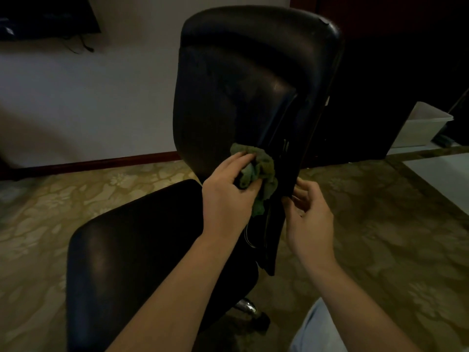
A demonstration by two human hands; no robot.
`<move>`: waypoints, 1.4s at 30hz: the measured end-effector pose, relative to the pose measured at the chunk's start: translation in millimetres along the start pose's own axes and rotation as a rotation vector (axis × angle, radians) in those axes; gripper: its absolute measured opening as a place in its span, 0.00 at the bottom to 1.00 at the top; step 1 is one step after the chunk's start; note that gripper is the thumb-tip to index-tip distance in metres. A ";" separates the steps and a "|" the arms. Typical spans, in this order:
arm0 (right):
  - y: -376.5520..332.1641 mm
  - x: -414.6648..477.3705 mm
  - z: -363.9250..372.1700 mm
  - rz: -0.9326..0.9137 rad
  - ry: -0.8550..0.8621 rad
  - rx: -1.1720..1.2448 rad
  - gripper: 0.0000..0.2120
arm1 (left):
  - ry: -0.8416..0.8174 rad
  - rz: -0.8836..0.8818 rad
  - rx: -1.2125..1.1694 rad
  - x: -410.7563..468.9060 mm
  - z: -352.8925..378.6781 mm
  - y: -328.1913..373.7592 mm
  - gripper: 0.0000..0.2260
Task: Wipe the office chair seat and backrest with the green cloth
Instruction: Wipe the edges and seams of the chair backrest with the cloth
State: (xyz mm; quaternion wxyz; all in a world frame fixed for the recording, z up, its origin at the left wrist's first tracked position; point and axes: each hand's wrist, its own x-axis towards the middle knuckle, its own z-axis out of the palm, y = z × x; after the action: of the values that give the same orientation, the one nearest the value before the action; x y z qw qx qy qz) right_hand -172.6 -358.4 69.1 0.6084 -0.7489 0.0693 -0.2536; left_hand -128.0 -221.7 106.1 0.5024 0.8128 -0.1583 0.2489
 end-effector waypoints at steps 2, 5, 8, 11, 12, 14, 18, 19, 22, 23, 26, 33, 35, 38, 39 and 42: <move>0.8 0.0 -0.5 -0.004 -0.002 -0.001 0.14 | 0.010 0.008 -0.004 -4.0 2.5 -5.8 0.24; 2.8 -0.7 0.1 -0.018 -0.002 -0.016 0.15 | 0.036 -0.020 -0.018 -8.1 2.3 -12.5 0.24; 5.7 0.1 1.3 -0.024 0.005 -0.032 0.14 | 0.031 -0.031 -0.007 -12.6 5.2 -16.7 0.22; 7.2 0.2 1.8 -0.030 0.013 -0.067 0.14 | -0.034 -0.054 0.022 -27.2 4.5 -27.6 0.22; 7.2 0.2 1.8 -0.034 0.014 -0.076 0.14 | -0.060 -0.078 0.006 -33.5 2.5 -33.7 0.22; 6.4 -0.7 2.1 -0.041 0.007 -0.081 0.14 | -0.054 -0.203 -0.087 -43.6 -6.8 -43.4 0.18; 4.1 -2.3 2.8 -0.045 0.015 -0.062 0.14 | 0.026 -0.320 -0.211 -46.0 -23.4 -49.0 0.13; 4.0 -2.5 2.8 -0.050 0.019 -0.064 0.14 | 0.018 -0.299 -0.216 -43.6 -24.8 -45.3 0.13; 4.0 -2.4 3.0 -0.049 0.021 -0.069 0.14 | 0.009 -0.182 -0.181 -31.0 -25.0 -28.5 0.14; 3.9 -2.5 2.5 -0.047 0.019 -0.069 0.15 | 0.017 -0.134 -0.157 -25.3 -23.6 -23.1 0.15; 2.9 -1.9 1.2 -0.055 0.020 -0.077 0.14 | 0.019 -0.017 -0.025 -8.9 -13.7 -13.4 0.15; 3.8 -2.2 3.5 -0.055 0.045 -0.074 0.14 | 0.037 0.058 0.095 -13.7 0.7 -18.0 0.19; 4.2 -2.4 4.4 -0.051 0.048 -0.073 0.14 | 0.045 0.045 0.092 -17.3 2.2 -20.5 0.19; 5.6 -2.1 3.7 -0.055 0.037 -0.082 0.14 | -0.030 0.036 0.085 -26.9 0.1 -30.1 0.18; 5.8 -1.7 2.8 -0.054 0.032 -0.084 0.14 | -0.088 0.031 0.092 -30.5 -4.3 -37.6 0.18; 5.6 -0.8 1.4 -0.064 0.016 -0.102 0.14 | -0.221 -0.049 0.126 -39.1 -28.2 -64.2 0.16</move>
State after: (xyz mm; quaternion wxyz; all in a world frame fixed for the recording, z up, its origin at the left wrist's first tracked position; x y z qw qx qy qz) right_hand -171.5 -358.3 63.4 0.5604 -0.7787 0.0628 -0.2750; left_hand -134.7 -167.7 47.2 0.4357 0.8689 -0.1765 0.1549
